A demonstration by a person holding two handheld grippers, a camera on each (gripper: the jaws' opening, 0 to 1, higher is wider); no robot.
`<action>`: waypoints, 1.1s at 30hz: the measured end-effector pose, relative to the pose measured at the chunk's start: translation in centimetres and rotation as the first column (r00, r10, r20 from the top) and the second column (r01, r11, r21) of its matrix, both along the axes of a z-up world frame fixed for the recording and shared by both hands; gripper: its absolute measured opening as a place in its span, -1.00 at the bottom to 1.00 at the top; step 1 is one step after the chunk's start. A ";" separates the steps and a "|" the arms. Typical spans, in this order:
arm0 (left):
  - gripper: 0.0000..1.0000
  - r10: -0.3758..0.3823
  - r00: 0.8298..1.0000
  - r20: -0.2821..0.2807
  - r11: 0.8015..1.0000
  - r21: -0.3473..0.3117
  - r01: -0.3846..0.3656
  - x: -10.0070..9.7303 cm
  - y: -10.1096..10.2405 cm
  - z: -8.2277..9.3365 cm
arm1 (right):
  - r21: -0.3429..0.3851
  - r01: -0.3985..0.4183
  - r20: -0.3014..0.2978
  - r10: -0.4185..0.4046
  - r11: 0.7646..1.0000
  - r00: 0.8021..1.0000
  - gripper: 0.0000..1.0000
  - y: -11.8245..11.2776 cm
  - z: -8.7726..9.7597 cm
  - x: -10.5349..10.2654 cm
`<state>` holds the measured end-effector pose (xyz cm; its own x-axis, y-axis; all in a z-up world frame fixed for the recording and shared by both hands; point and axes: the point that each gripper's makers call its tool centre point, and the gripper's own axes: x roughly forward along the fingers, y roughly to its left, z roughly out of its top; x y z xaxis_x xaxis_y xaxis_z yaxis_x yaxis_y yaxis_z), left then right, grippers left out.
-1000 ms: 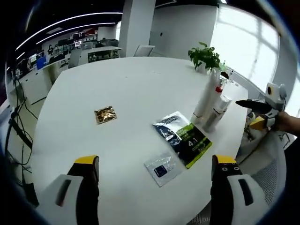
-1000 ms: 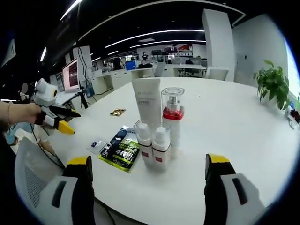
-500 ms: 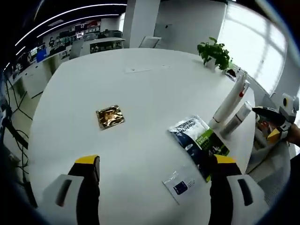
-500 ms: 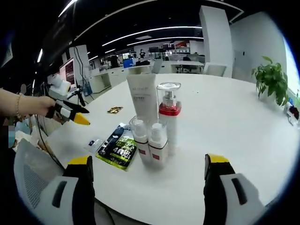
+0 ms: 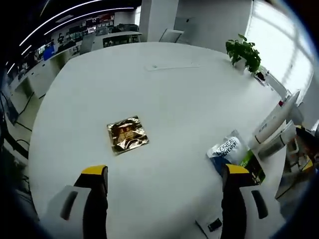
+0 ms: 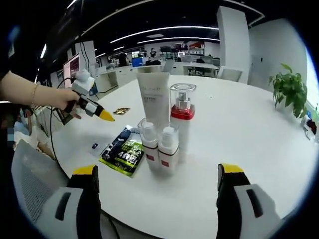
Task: Arrange the skincare products in the storage area until every visible bottle or jar stands upright without overlapping.
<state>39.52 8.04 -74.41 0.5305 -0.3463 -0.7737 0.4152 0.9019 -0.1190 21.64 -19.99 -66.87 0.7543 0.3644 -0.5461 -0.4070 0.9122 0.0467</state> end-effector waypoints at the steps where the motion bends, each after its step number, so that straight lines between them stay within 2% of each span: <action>1: 0.89 0.000 1.000 -0.002 1.000 0.004 0.000 0.1 0.0 -0.1 | 0.001 0.001 0.000 -0.001 1.000 1.000 0.97 0.0 0.0 0.0; 7: 0.86 0.022 1.000 -0.016 0.999 0.039 -0.021 0.9 0.6 -0.7 | 0.001 0.007 -0.004 -0.007 1.000 1.000 0.97 -0.1 -0.1 0.0; 11: 0.81 0.045 0.999 -0.011 0.997 0.061 -0.044 2.1 0.9 -1.0 | 0.003 0.012 -0.007 -0.012 1.000 1.000 0.96 -0.1 -0.1 0.0; 17: 0.76 0.114 0.993 0.001 0.990 0.083 -0.114 2.5 1.2 -1.2 | -0.004 0.016 -0.007 -0.016 1.000 1.000 0.96 -0.2 -0.2 0.0; 19: 0.75 0.141 0.990 0.008 0.986 0.091 -0.141 3.3 1.5 -1.4 | -0.003 0.017 -0.008 -0.017 1.000 1.000 0.96 -0.2 -0.2 0.0; 23: 0.67 0.186 0.982 0.017 0.977 0.108 -0.186 4.3 1.9 -1.8 | -0.001 0.024 -0.010 -0.024 1.000 1.000 0.95 -0.3 -0.3 0.1; 28: 0.58 0.240 0.971 0.016 0.963 0.121 -0.240 4.5 2.3 -1.9 | -0.002 0.029 -0.011 -0.029 1.000 1.000 0.95 -0.4 -0.3 0.1; 33: 0.38 0.261 0.965 0.022 0.956 0.134 -0.261 5.2 2.4 -1.9 | 0.000 0.034 -0.011 -0.034 0.999 0.999 0.95 -0.5 -0.3 0.2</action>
<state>44.75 10.41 -76.33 0.5919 -0.0884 -0.8011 0.1635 0.9865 0.0119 21.81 -20.52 -67.17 0.7602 0.3387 -0.5544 -0.3753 0.9255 0.0509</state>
